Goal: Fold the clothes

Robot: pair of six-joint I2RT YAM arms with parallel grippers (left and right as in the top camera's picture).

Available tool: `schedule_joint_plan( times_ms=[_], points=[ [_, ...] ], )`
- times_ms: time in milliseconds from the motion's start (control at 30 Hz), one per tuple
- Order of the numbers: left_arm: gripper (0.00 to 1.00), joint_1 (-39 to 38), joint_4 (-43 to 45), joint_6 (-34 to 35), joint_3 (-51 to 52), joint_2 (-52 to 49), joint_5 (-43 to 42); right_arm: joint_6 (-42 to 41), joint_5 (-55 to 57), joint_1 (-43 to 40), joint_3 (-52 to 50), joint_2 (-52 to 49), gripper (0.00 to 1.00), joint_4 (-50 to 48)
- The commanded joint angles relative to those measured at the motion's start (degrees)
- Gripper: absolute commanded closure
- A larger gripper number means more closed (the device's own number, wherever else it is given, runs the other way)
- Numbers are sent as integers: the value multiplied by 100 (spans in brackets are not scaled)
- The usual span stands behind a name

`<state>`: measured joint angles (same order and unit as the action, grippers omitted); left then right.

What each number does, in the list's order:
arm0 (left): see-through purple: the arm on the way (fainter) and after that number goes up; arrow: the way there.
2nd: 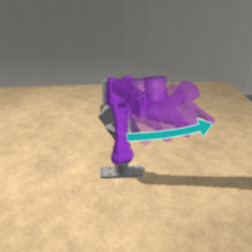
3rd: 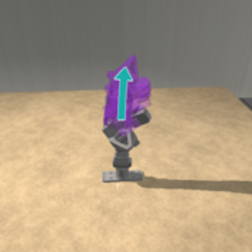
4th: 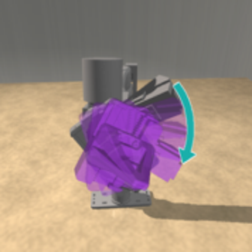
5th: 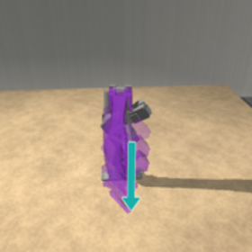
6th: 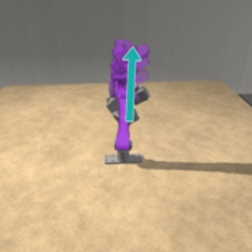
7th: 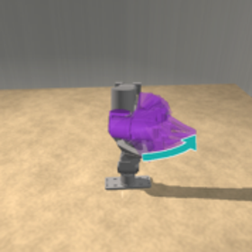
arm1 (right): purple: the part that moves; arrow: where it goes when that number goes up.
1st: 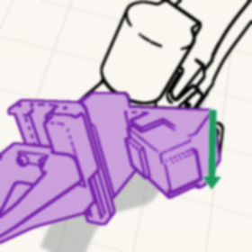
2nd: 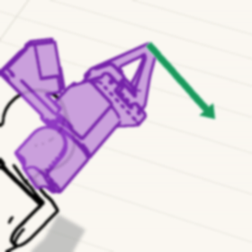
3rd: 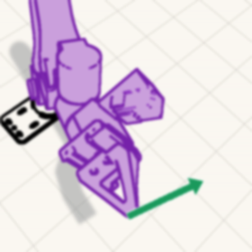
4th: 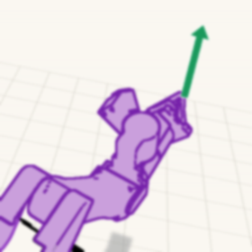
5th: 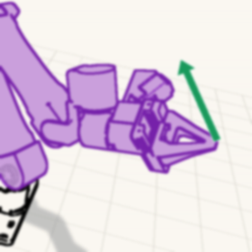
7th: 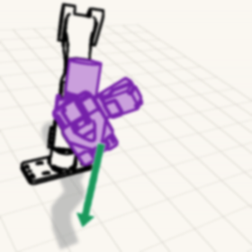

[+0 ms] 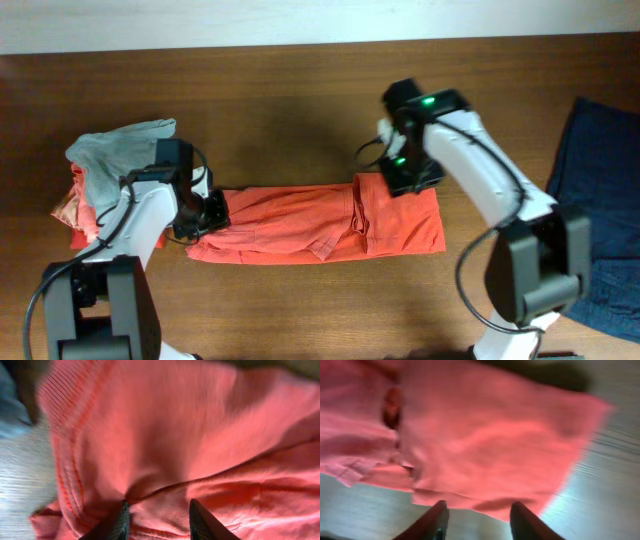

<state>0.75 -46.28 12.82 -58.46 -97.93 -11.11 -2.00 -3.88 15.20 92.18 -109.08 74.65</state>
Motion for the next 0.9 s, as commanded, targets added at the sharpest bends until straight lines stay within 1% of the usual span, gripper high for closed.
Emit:
schedule_joint_plan(
  times_ms=[0, 100, 167, 267, 433, 567, 667, 867],
  points=[
    [60, -94, -7, -92, 219, 81, 74, 42, 247, -308, 70, 94, 50, 118],
    [60, -98, 46, -94, 321, 81, 103, 157, 236, -448, 46, 94, 50, 131],
    [60, -98, 33, -94, 326, 81, 92, 181, 221, -479, 15, 92, 47, 103],
    [60, -98, 28, -92, 326, 81, 44, 177, 221, -472, -151, 92, 47, -81],
    [60, -98, 39, -94, 323, 83, -376, 175, 221, -479, -872, 68, 47, -798],
    [60, -136, 79, -94, 323, 83, -417, 175, 221, -479, -1419, -37, 47, -1303],
    [60, -374, 197, -94, 323, 83, -417, 175, 223, -479, -1808, -129, 47, -1661],
    [60, -876, 380, -76, 323, 83, -409, 175, 240, -540, -2264, -136, 46, -2103]
  ],
)
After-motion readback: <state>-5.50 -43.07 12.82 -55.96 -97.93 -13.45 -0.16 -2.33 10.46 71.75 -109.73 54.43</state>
